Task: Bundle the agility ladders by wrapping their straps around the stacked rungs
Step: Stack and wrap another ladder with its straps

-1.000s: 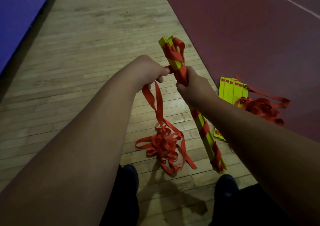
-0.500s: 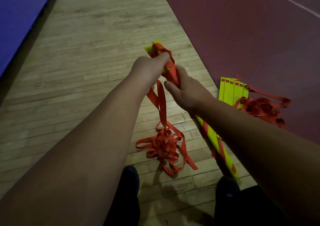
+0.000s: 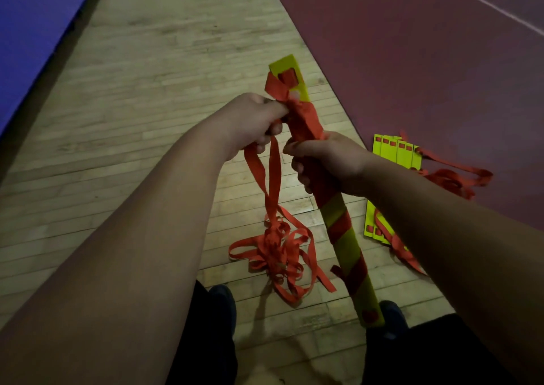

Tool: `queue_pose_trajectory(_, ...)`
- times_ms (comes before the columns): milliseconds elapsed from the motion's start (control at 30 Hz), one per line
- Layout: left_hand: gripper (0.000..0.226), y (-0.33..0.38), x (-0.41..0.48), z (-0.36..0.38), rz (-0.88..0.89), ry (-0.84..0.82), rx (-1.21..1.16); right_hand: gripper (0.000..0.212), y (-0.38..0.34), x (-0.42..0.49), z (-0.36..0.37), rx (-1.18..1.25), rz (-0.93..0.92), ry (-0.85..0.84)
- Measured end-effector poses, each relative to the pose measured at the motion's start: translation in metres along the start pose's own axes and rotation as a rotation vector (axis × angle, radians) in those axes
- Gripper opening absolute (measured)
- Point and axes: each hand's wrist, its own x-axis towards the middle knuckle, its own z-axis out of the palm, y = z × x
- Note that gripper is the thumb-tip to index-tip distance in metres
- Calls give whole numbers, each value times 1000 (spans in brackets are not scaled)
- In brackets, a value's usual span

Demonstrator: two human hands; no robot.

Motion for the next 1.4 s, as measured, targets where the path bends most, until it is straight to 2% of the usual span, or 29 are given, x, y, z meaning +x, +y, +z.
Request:
queue_pose_trajectory(100,46,-2,0,2,-20,13,93,25,8,4,-1,-136,-7,123)
queue_pose_trajectory(200,49,-4,-1,5,-23,0,130,20,10,6,-4,-247,-31,170)
queue_pose_trajectory(367,38,-6,-3,9,-22,-14,140,23,6,2,-5,-233,-33,138)
queue_pose_trajectory(567,50,1,-4,5,-47,77,162,22,6,10,6,-375,-67,315)
queue_pose_trajectory(667,48,0,-2,6,-76,104,132,34,7,12,9,-506,-51,366)
queue_pose_trajectory(767,56,-4,1,7,-105,136,81,44,9,13,14,-585,-16,382)
queue_pose_trajectory(867,61,-7,2,4,-140,157,-41,44,8,13,15,-554,8,339)
queue_pose_trajectory(933,55,-6,2,3,-139,120,-134,43,6,12,14,-516,8,312)
queue_pose_trajectory(1067,44,-1,-2,3,-88,75,-133,37,1,6,7,-465,11,238)
queue_pose_trajectory(1167,35,2,-5,1,-35,26,-170,31,-5,-3,-7,-334,-14,122)
queue_pose_trajectory(1300,35,5,-7,-2,45,-73,-233,44,-8,-12,-11,-74,2,-93)
queue_pose_trajectory(1400,37,2,-5,-3,46,-28,-183,40,-4,-9,-7,68,35,-183)
